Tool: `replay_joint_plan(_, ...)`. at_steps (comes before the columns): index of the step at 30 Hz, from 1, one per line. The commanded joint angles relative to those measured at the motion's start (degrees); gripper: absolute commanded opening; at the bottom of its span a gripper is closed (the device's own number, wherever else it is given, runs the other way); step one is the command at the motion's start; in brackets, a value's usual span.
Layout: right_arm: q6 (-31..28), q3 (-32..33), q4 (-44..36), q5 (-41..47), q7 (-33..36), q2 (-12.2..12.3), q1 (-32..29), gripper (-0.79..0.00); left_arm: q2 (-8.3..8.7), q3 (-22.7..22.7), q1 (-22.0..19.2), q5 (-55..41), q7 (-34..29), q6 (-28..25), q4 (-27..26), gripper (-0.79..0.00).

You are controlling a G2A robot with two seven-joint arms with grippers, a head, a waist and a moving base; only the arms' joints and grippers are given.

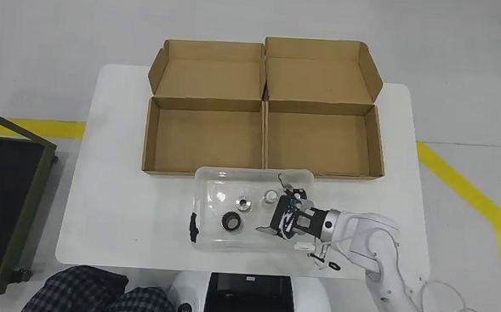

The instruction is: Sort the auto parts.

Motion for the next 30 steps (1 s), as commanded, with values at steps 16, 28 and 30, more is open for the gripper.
replay_joint_plan(16,1.34,-3.33,5.22,3.24,3.49,0.06,4.11,-0.57,0.0,0.0,0.0,0.0,0.0,0.0,0.0,0.0)
replay_joint_plan(28,0.47,-3.22,3.8,4.38,3.75,0.62,4.79,-0.785,0.0,0.0,0.0,0.0,0.0,0.0,0.0,0.0)
replay_joint_plan(30,-0.06,-2.46,2.6,4.93,2.85,0.83,4.49,-0.785,0.0,0.0,0.0,0.0,0.0,0.0,0.0,0.0)
